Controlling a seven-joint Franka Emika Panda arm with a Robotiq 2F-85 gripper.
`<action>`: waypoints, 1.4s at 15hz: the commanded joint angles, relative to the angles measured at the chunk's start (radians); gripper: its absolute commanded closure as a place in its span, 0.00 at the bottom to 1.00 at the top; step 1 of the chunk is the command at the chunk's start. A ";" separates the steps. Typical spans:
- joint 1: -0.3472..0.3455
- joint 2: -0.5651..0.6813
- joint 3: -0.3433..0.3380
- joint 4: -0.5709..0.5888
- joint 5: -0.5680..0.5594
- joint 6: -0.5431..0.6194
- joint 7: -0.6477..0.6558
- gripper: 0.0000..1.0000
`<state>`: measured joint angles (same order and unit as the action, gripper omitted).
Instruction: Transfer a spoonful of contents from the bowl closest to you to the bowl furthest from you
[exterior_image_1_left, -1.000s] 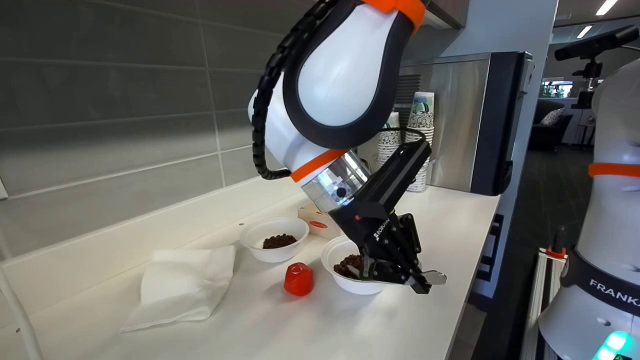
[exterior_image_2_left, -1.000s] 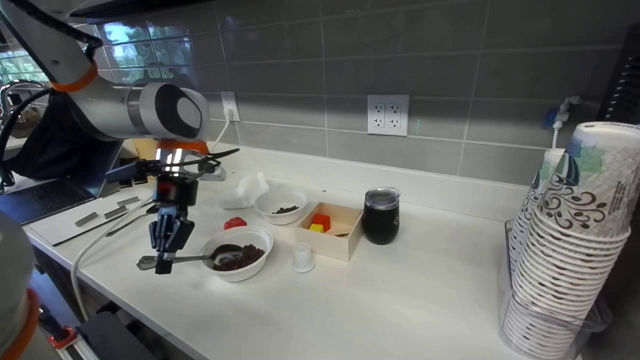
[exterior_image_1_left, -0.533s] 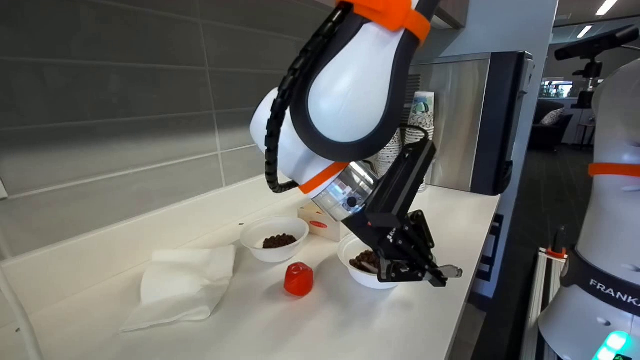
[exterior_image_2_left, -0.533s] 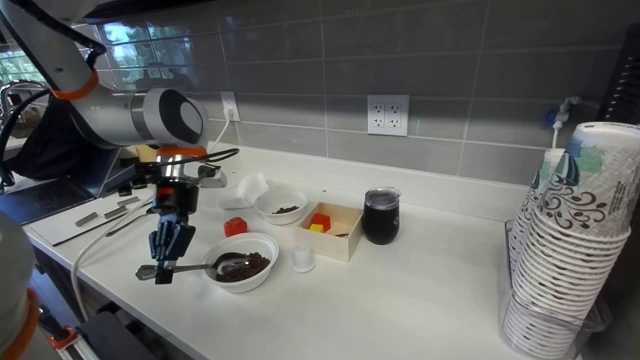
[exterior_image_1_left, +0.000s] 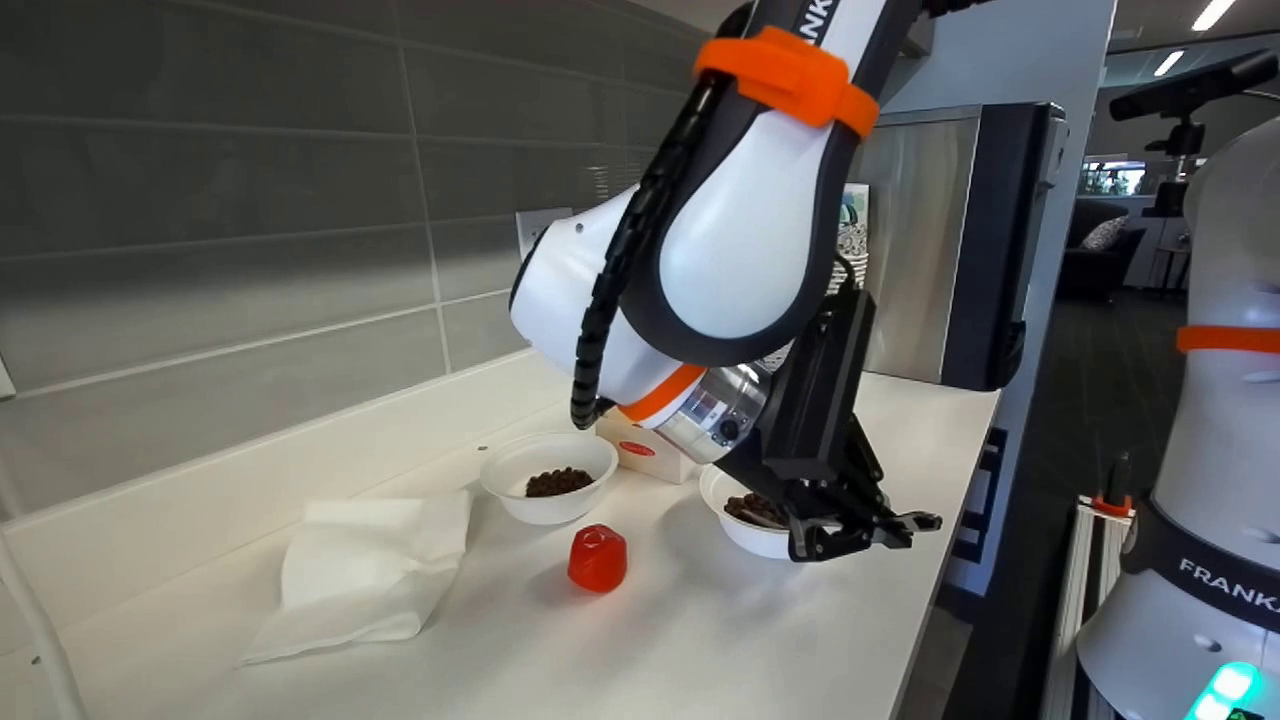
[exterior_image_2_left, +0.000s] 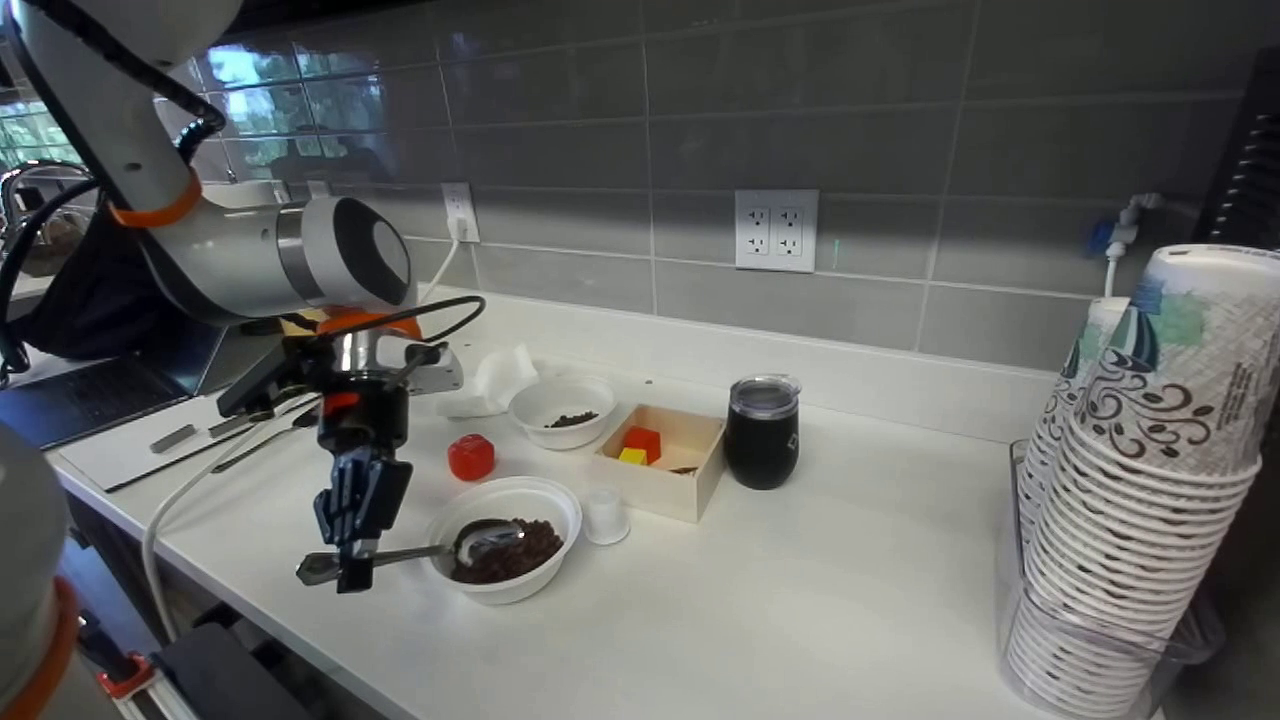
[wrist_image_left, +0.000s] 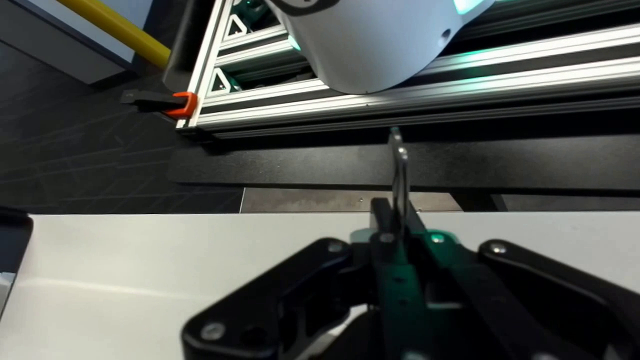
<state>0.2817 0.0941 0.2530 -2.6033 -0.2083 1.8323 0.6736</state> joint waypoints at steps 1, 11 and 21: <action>0.009 0.029 -0.008 0.006 -0.079 -0.055 0.037 0.99; 0.038 0.097 -0.007 0.021 -0.265 -0.165 0.133 0.99; 0.076 0.102 0.008 0.061 -0.279 -0.291 0.257 0.99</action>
<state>0.3336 0.2001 0.2544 -2.5725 -0.4793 1.6164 0.8779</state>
